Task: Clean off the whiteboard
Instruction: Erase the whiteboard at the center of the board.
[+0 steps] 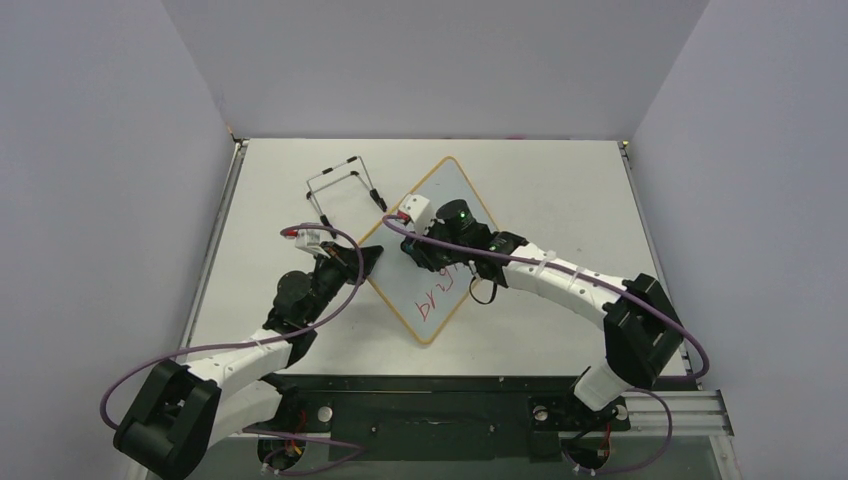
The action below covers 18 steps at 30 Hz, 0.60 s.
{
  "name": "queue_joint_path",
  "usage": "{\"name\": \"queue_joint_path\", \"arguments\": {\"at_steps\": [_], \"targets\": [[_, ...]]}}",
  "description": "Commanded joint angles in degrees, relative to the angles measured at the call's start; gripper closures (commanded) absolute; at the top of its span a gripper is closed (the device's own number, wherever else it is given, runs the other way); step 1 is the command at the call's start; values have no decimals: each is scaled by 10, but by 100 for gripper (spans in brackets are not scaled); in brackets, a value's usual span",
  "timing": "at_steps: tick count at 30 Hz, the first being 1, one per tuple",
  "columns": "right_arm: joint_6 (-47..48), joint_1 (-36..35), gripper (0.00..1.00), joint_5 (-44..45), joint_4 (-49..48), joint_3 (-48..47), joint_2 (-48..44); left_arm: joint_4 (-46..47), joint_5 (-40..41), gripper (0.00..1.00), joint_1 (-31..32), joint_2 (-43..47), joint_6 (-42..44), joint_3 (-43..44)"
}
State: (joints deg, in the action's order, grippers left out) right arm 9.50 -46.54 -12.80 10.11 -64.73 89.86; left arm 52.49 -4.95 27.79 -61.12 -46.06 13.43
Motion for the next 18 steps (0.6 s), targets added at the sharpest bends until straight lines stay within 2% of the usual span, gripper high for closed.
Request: {"name": "queue_joint_path", "arguments": {"at_steps": [1, 6, 11, 14, 18], "targets": [[-52, 49, 100, 13, -43, -22, -1, 44, -27, 100, 8, 24, 0, 12], [-75, 117, 100, 61, -76, -6, 13, 46, -33, 100, 8, 27, -2, 7], [-85, 161, 100, 71, -80, 0, 27, 48, -35, 100, 8, 27, -5, 7], [-85, 164, 100, 59, -80, -1, 26, 51, -38, 100, 8, 22, -5, 8], [-69, 133, 100, 15, -66, -11, 24, 56, -42, 100, 8, 15, -6, 12]]}}
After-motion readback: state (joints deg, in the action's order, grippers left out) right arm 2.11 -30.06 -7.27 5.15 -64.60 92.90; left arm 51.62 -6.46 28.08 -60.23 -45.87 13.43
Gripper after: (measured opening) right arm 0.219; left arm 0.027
